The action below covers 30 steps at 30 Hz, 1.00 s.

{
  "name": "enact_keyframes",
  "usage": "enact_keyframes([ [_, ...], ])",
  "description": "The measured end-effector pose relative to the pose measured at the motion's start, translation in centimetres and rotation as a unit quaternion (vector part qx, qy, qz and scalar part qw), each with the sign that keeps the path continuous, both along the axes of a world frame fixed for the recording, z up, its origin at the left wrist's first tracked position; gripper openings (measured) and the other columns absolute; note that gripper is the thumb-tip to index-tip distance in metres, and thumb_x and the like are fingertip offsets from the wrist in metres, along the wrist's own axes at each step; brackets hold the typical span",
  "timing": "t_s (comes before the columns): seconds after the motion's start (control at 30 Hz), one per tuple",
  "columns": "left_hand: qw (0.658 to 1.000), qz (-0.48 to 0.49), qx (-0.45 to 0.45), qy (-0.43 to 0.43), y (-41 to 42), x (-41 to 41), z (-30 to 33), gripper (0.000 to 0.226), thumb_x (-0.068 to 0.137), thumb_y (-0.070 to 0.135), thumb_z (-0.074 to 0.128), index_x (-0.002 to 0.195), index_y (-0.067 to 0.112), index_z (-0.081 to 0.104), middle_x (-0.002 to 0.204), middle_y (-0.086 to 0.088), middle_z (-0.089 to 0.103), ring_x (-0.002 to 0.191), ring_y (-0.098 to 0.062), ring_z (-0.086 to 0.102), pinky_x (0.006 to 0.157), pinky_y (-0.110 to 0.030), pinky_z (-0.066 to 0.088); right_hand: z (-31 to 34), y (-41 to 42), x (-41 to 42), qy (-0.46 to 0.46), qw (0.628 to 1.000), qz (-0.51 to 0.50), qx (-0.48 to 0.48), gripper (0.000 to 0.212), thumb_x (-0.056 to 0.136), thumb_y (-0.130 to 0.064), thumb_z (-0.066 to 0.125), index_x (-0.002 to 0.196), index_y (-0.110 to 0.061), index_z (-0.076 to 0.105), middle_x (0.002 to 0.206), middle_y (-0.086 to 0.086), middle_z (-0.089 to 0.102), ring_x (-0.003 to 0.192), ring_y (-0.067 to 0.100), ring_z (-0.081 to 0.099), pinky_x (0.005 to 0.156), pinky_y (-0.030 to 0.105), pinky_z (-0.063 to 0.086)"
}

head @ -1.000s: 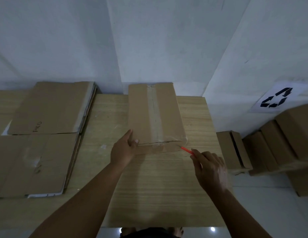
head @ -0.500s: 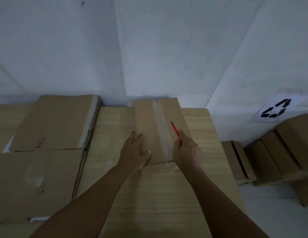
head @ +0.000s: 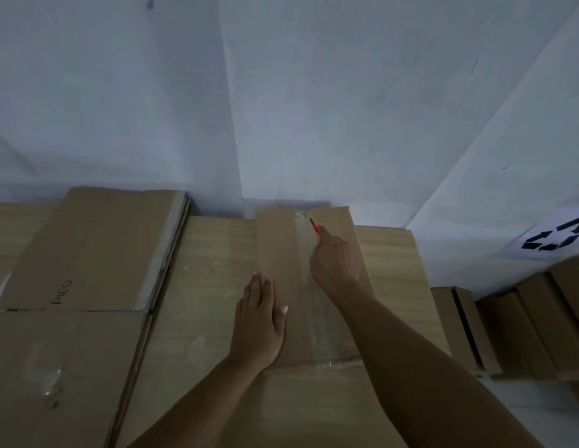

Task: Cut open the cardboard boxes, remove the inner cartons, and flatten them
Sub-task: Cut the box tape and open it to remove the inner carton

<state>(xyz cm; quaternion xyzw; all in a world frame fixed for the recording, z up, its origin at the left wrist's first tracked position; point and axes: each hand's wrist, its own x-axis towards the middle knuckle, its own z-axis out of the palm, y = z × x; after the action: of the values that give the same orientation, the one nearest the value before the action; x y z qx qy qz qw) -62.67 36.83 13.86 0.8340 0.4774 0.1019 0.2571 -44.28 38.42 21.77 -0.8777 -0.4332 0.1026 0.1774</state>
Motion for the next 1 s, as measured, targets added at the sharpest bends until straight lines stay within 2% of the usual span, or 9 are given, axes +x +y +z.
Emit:
enact_keyframes([
  [0.13, 1.0, 0.003, 0.014, -0.014, 0.0, 0.2, -0.5, 0.07, 0.099, 0.05, 0.026, 0.153, 0.005, 0.032, 0.164, -0.017, 0.016, 0.147, -0.036, 0.027, 0.115, -0.052, 0.032, -1.0, 2.4, 0.9, 0.033, 0.999, -0.002, -0.003, 0.055, 0.096, -0.011, 0.036, 0.148, -0.03, 0.042, 0.114, 0.009, 0.067, 0.102, 0.032, 0.065, 0.087, 0.046, 0.056],
  [0.2, 1.0, 0.002, 0.023, -0.02, 0.0, 0.1, -0.9, 0.067, 0.1, 0.048, 0.029, 0.153, 0.006, 0.032, 0.164, -0.017, 0.017, 0.147, -0.036, 0.028, 0.115, -0.052, 0.033, -1.5, 3.3, 1.2, 0.039, 0.999, 0.003, -0.009, 0.056, 0.096, -0.011, 0.035, 0.148, -0.029, 0.043, 0.117, 0.01, 0.067, 0.105, 0.033, 0.064, 0.089, 0.047, 0.055],
  [0.4, 0.999, -0.018, 0.035, -0.003, 0.2, 0.1, -1.0, 0.068, 0.101, 0.05, 0.021, 0.157, 0.01, 0.022, 0.166, -0.011, 0.006, 0.153, -0.027, 0.01, 0.122, -0.046, 0.019, -2.6, 4.4, 1.3, 0.025, 0.999, 0.019, -0.018, 0.057, 0.094, -0.01, 0.038, 0.147, -0.029, 0.044, 0.114, 0.011, 0.069, 0.105, 0.035, 0.064, 0.086, 0.042, 0.054],
  [0.5, 0.998, -0.044, 0.034, 0.022, 0.3, 0.2, -0.7, 0.071, 0.098, 0.051, 0.009, 0.158, 0.014, 0.014, 0.166, 0.0, -0.005, 0.152, -0.019, -0.009, 0.125, -0.04, 0.005, -2.6, 5.1, 1.7, 0.004, 0.998, 0.034, -0.045, 0.052, 0.097, -0.011, 0.039, 0.146, -0.025, 0.047, 0.114, 0.011, 0.069, 0.104, 0.033, 0.065, 0.083, 0.041, 0.053],
  [0.57, 0.998, -0.042, 0.027, 0.029, 0.3, 0.3, -0.4, 0.072, 0.096, 0.051, 0.003, 0.159, 0.016, 0.008, 0.165, 0.005, -0.011, 0.151, -0.017, -0.015, 0.125, -0.038, 0.0, -2.4, 5.7, 1.8, -0.007, 0.996, 0.049, -0.068, 0.05, 0.096, -0.01, 0.04, 0.144, -0.022, 0.049, 0.115, 0.012, 0.068, 0.104, 0.034, 0.065, 0.079, 0.038, 0.052],
  [0.7, 0.999, -0.019, 0.021, 0.039, 0.0, 0.5, 0.0, 0.07, 0.096, 0.047, 0.0, 0.159, 0.018, 0.007, 0.163, 0.009, -0.014, 0.154, -0.022, -0.006, 0.125, -0.04, 0.004, -1.7, 5.8, 1.9, -0.025, 0.991, 0.068, -0.11, 0.04, 0.094, -0.016, 0.044, 0.129, -0.017, 0.063, 0.114, 0.011, 0.067, 0.104, 0.032, 0.065, 0.078, 0.036, 0.05],
  [0.8, 0.999, -0.012, 0.022, 0.046, -0.1, 0.5, 0.0, 0.069, 0.096, 0.045, -0.001, 0.159, 0.018, 0.008, 0.165, 0.009, -0.01, 0.154, -0.024, -0.002, 0.125, -0.042, 0.008, -1.4, 3.7, 1.4, -0.041, 0.985, 0.084, -0.142, 0.032, 0.095, -0.019, 0.046, 0.118, -0.017, 0.068, 0.107, 0.007, 0.067, 0.094, 0.026, 0.064, 0.069, 0.03, 0.043],
  [0.9, 0.998, -0.011, 0.021, 0.051, 0.0, 0.5, -0.1, 0.069, 0.096, 0.045, -0.001, 0.159, 0.018, 0.01, 0.167, 0.005, -0.004, 0.154, -0.025, 0.001, 0.125, -0.042, 0.009, -1.1, 0.0, 0.4, -0.022, 0.983, 0.089, -0.157, 0.033, 0.099, -0.021, 0.04, 0.118, -0.019, 0.067, 0.104, 0.005, 0.065, 0.078, 0.019, 0.05, 0.068, 0.03, 0.041],
  [1.0, 0.999, -0.013, 0.019, 0.046, 0.1, 0.5, -0.1, 0.071, 0.096, 0.046, 0.0, 0.159, 0.016, 0.013, 0.167, 0.002, 0.001, 0.154, -0.026, 0.007, 0.125, -0.042, 0.013, 0.0, -3.9, -1.0, -0.006, 0.982, 0.099, -0.161, 0.039, 0.098, -0.02, 0.04, 0.128, -0.026, 0.063, 0.112, 0.004, 0.064, 0.084, 0.021, 0.055, 0.071, 0.03, 0.042],
])
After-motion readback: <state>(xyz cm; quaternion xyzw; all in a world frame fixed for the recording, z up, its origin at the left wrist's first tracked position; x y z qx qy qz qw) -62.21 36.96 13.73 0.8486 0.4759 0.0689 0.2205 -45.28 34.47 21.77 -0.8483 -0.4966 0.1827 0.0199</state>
